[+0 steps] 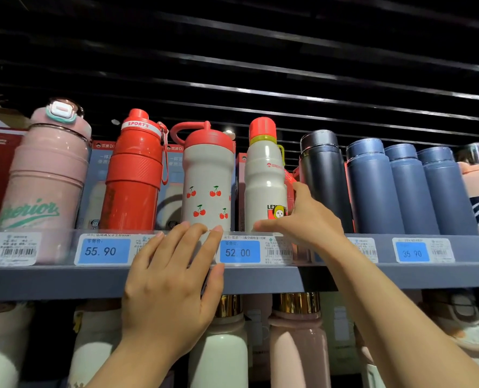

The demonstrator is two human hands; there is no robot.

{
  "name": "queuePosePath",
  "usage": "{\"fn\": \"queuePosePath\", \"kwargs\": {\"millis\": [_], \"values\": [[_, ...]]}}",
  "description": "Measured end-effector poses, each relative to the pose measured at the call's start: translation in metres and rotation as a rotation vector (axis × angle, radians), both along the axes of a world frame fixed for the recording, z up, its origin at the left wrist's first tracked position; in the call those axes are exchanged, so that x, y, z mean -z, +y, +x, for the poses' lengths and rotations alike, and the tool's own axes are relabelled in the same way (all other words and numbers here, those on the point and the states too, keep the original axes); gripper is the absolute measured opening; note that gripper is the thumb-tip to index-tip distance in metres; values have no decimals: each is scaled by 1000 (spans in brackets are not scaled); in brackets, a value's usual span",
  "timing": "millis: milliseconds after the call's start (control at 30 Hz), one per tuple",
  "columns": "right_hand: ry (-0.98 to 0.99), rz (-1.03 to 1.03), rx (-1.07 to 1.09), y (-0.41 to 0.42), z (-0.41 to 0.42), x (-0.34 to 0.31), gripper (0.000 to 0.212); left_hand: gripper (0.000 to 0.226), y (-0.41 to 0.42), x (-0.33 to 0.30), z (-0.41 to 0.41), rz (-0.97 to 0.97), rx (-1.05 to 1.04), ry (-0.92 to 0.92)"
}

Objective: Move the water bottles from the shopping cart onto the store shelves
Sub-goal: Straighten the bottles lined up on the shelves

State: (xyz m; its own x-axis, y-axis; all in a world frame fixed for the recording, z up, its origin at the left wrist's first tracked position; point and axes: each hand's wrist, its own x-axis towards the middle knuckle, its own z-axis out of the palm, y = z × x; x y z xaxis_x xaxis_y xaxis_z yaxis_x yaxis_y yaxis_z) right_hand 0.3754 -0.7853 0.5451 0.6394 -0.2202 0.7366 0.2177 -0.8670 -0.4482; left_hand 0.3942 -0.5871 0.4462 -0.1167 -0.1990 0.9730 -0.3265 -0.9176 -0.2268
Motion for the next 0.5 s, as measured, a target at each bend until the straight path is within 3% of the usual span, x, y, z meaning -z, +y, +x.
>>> {"fn": "queuePosePath", "kwargs": {"millis": [300, 500], "values": [[-7, -3, 61, 5, -1, 0, 105, 46, 0, 0, 3, -3, -8, -23], [5, 37, 112, 20, 2, -4, 94, 45, -2, 0, 4, -29, 0, -27]]}}
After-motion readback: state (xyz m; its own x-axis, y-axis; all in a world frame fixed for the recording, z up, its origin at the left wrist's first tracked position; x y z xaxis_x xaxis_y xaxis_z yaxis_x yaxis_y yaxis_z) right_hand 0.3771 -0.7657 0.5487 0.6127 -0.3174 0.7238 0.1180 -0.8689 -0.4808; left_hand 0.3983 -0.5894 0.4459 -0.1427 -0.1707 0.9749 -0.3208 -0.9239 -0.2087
